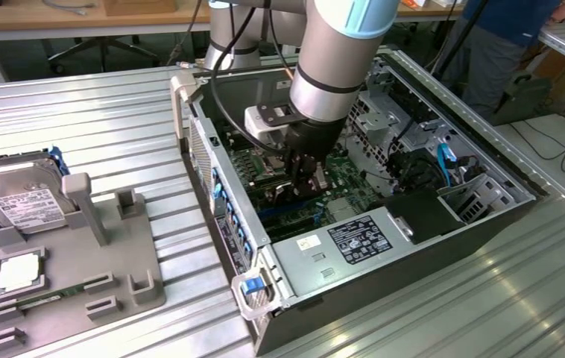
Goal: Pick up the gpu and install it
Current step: 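Insert the gpu into the slot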
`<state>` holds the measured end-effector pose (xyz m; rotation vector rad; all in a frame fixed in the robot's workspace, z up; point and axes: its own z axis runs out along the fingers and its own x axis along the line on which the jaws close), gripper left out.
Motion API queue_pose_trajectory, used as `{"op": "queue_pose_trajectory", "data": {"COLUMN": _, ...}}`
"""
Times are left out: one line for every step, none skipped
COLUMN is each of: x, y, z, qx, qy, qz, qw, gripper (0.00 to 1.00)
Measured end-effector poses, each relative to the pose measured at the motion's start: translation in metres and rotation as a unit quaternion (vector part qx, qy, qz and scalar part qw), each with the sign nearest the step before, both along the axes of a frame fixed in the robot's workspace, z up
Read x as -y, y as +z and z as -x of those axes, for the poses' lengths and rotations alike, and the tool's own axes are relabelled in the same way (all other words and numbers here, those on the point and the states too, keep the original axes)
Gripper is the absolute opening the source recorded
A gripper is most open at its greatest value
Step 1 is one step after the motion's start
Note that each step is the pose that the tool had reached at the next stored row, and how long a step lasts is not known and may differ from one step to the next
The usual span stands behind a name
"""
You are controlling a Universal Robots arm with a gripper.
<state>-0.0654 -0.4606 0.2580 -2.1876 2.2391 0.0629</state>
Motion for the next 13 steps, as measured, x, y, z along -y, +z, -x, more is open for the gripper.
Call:
{"op": "queue_pose_trajectory", "data": {"x": 0.0001, "y": -0.0002, "z": 0.0, "qx": 0.0, "qy": 0.0, "qz": -0.0001, "qw": 1.0, "gripper": 0.27}}
{"op": "queue_pose_trajectory", "data": {"x": 0.0002, "y": -0.0002, "z": 0.0, "qx": 0.0, "qy": -0.001, "qz": 0.0, "qw": 1.0, "gripper": 0.27}}
{"op": "queue_pose_trajectory", "data": {"x": 0.0002, "y": -0.0002, "z": 0.0, "qx": 0.0, "qy": -0.002, "qz": 0.0, "qw": 1.0, "gripper": 0.27}}
{"op": "queue_pose_trajectory", "data": {"x": 0.0002, "y": -0.0002, "z": 0.0, "qx": -0.0001, "qy": -0.002, "qz": 0.0001, "qw": 1.0, "gripper": 0.27}}
{"op": "queue_pose_trajectory", "data": {"x": 0.0002, "y": -0.0002, "z": 0.0, "qx": 0.0, "qy": -0.002, "qz": 0.0001, "qw": 1.0, "gripper": 0.27}}
{"op": "queue_pose_trajectory", "data": {"x": 0.0003, "y": -0.0003, "z": 0.0, "qx": -0.0001, "qy": -0.002, "qz": 0.0001, "qw": 1.0, "gripper": 0.27}}
{"op": "queue_pose_trajectory", "data": {"x": 0.0003, "y": -0.0006, "z": 0.0, "qx": 0.0, "qy": -0.002, "qz": 0.0001, "qw": 1.0, "gripper": 0.27}}
{"op": "queue_pose_trajectory", "data": {"x": 0.0003, "y": -0.0009, "z": 0.0, "qx": -0.0001, "qy": -0.002, "qz": 0.0002, "qw": 1.0, "gripper": 0.27}}
{"op": "queue_pose_trajectory", "data": {"x": 0.0003, "y": -0.0014, "z": 0.0, "qx": 0.0, "qy": -0.002, "qz": 0.0001, "qw": 1.0, "gripper": 0.27}}
{"op": "queue_pose_trajectory", "data": {"x": 0.0003, "y": -0.0027, "z": 0.0001, "qx": 0.0, "qy": -0.002, "qz": 0.0, "qw": 1.0, "gripper": 0.27}}
{"op": "queue_pose_trajectory", "data": {"x": 0.0003, "y": -0.0028, "z": 0.0001, "qx": -0.0001, "qy": -0.002, "qz": 0.0001, "qw": 1.0, "gripper": 0.27}}
{"op": "queue_pose_trajectory", "data": {"x": 0.0003, "y": -0.0028, "z": 0.0002, "qx": -0.0001, "qy": -0.002, "qz": 0.0002, "qw": 1.0, "gripper": 0.27}}
{"op": "queue_pose_trajectory", "data": {"x": 0.0003, "y": -0.0029, "z": 0.0002, "qx": -0.0001, "qy": -0.002, "qz": 0.0002, "qw": 1.0, "gripper": 0.27}}
